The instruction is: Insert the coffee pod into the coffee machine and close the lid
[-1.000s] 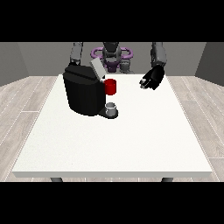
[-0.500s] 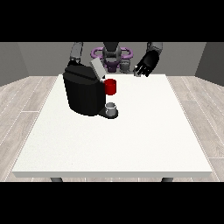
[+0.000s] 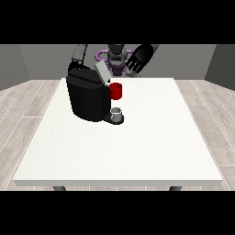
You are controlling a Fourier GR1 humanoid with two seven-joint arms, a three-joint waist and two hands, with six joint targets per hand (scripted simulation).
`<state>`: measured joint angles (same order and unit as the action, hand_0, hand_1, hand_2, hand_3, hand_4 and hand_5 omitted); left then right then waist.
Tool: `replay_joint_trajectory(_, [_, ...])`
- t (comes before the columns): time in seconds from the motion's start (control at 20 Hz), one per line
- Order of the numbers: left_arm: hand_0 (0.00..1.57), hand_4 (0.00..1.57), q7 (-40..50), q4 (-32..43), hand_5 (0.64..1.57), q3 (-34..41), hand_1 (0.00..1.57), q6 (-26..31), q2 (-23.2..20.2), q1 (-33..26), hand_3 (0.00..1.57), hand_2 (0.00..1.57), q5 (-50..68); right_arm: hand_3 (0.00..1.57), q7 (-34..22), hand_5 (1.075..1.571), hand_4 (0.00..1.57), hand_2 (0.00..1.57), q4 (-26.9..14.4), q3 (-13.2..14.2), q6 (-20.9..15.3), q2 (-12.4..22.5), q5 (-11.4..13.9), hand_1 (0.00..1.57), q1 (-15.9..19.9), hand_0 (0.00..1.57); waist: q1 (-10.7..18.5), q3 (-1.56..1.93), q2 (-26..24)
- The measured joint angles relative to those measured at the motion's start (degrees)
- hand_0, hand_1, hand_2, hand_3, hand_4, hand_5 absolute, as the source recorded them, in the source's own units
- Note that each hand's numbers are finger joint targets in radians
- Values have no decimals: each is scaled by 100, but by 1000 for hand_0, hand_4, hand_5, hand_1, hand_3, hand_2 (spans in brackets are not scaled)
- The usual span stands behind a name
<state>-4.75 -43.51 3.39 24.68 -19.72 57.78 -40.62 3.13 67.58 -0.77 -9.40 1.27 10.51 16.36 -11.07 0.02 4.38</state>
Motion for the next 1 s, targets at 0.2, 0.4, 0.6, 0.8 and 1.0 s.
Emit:
replay_joint_trajectory(0.2, [1174,479,203,86,1571,183,1174,115,-99,379,1266,1254,76,0,-104,1571,0,0,170,-45,-101,-39,0,0,147,0,-161,0,131])
replay_joint_trajectory(0.4, [1247,479,255,151,1571,250,1247,56,-273,678,1249,1299,5,0,-211,1571,37,0,377,10,-50,79,-10,0,384,0,-362,0,400])
replay_joint_trajectory(0.6, [1265,465,280,307,1571,378,1265,13,-442,920,1256,1303,-3,0,-376,1571,178,0,599,17,-20,121,-18,0,564,0,-580,-1,639])
replay_joint_trajectory(0.8, [1195,487,182,374,1571,413,1195,8,-576,1096,1247,1286,-30,0,-376,1571,0,0,692,155,18,238,-88,0,722,0,-662,0,903])
replay_joint_trajectory(1.0, [1175,464,144,465,1571,393,1175,-20,-609,1204,1216,1242,-97,0,-415,1571,118,0,756,143,-32,209,-55,0,789,0,-705,-1,1062])
